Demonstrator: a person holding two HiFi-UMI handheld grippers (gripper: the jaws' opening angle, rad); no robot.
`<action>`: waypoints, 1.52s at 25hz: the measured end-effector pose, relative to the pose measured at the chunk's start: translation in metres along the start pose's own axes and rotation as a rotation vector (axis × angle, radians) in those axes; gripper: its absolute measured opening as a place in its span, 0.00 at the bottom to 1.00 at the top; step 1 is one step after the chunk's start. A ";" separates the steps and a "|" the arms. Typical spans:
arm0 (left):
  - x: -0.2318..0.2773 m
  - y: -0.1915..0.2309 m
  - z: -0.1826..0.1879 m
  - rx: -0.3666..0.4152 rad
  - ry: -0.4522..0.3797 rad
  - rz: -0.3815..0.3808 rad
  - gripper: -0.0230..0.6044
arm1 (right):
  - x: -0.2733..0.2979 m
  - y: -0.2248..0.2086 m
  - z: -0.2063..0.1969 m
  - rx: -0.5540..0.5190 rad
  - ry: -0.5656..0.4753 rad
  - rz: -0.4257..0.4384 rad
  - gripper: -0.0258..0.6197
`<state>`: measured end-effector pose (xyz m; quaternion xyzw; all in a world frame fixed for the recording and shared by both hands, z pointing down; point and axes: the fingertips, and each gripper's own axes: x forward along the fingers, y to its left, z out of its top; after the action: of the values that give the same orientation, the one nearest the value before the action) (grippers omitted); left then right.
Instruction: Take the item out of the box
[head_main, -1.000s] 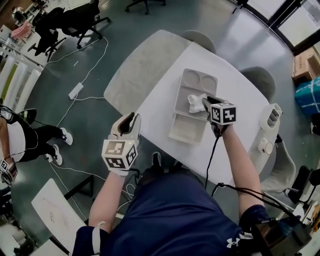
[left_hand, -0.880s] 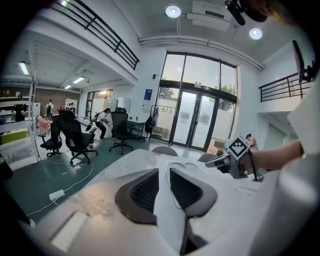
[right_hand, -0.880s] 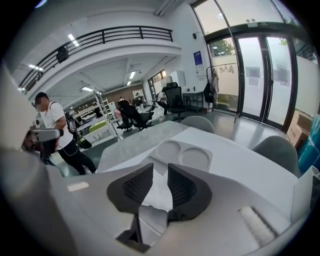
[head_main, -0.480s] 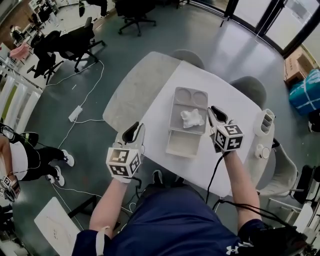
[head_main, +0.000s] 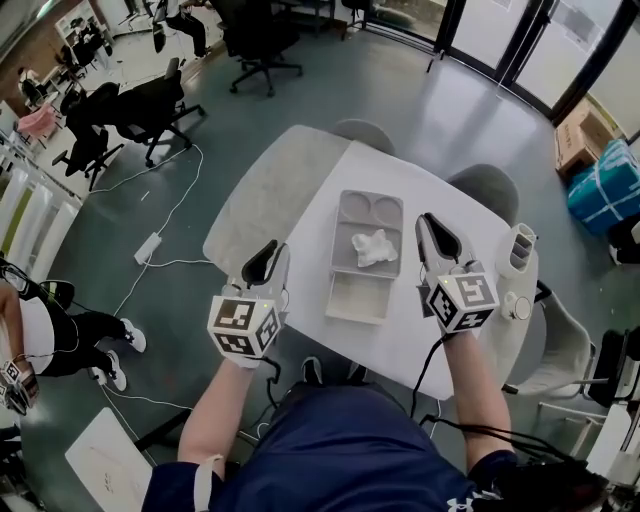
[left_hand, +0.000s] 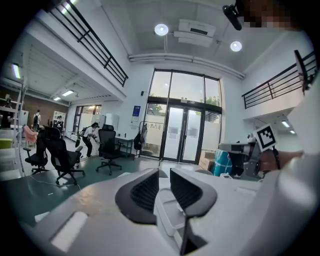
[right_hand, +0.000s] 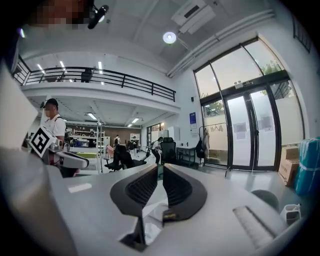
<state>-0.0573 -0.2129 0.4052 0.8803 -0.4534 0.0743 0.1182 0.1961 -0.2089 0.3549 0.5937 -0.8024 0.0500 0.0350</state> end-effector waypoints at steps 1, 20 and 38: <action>-0.002 -0.003 0.007 0.004 -0.015 -0.006 0.16 | -0.005 0.002 0.008 0.001 -0.022 -0.009 0.10; -0.040 -0.050 0.096 0.130 -0.243 -0.061 0.16 | -0.079 0.037 0.090 -0.096 -0.299 -0.065 0.05; -0.040 -0.055 0.096 0.137 -0.268 -0.060 0.04 | -0.088 0.037 0.091 -0.131 -0.319 -0.077 0.04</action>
<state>-0.0330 -0.1775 0.2953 0.9015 -0.4325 -0.0169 -0.0015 0.1868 -0.1262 0.2530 0.6206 -0.7762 -0.0984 -0.0521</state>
